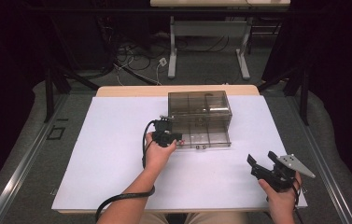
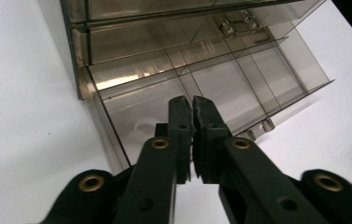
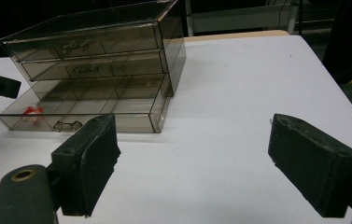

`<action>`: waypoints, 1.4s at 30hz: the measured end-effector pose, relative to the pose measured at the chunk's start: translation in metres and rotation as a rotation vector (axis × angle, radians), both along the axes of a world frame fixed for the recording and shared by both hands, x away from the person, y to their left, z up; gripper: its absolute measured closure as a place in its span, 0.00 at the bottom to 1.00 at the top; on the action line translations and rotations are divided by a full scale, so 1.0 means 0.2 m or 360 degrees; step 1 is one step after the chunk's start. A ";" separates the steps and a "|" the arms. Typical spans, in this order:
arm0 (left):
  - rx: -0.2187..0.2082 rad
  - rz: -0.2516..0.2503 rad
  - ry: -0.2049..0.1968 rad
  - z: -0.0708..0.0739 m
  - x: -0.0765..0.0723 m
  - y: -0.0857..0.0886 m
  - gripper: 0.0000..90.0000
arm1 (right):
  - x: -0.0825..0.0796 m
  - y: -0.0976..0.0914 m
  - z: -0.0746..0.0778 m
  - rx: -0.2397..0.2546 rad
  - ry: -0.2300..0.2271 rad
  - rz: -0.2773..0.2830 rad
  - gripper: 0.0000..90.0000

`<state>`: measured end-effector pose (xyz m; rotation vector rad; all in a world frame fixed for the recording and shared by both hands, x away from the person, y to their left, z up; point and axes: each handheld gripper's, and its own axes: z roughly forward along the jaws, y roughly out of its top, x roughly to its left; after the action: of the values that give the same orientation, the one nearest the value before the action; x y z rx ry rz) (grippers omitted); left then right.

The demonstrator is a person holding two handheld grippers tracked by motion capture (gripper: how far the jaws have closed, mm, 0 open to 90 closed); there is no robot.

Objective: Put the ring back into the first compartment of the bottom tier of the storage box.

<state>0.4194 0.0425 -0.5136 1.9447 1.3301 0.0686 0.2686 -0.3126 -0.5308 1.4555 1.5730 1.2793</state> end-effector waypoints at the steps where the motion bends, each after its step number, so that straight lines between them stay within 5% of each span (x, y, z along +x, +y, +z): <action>1: 0.0000 0.0004 -0.0002 0.00 0.00 0.00 0.93 | 0.00 0.00 0.00 -0.0008 0.0001 0.0002 0.17; 22: -0.0059 0.0031 -0.0070 0.06 -0.04 0.06 0.70 | 0.00 0.00 0.00 0.0010 0.0000 0.0002 0.17; 42: -0.0201 0.0039 -0.0138 0.09 -0.13 0.24 0.51 | 0.00 0.01 -0.01 0.0014 0.0006 -0.0006 0.17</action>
<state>0.3929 0.0914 -0.4961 1.7998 1.2708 0.0781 0.2690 -0.3116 -0.5319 1.4662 1.5685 1.2837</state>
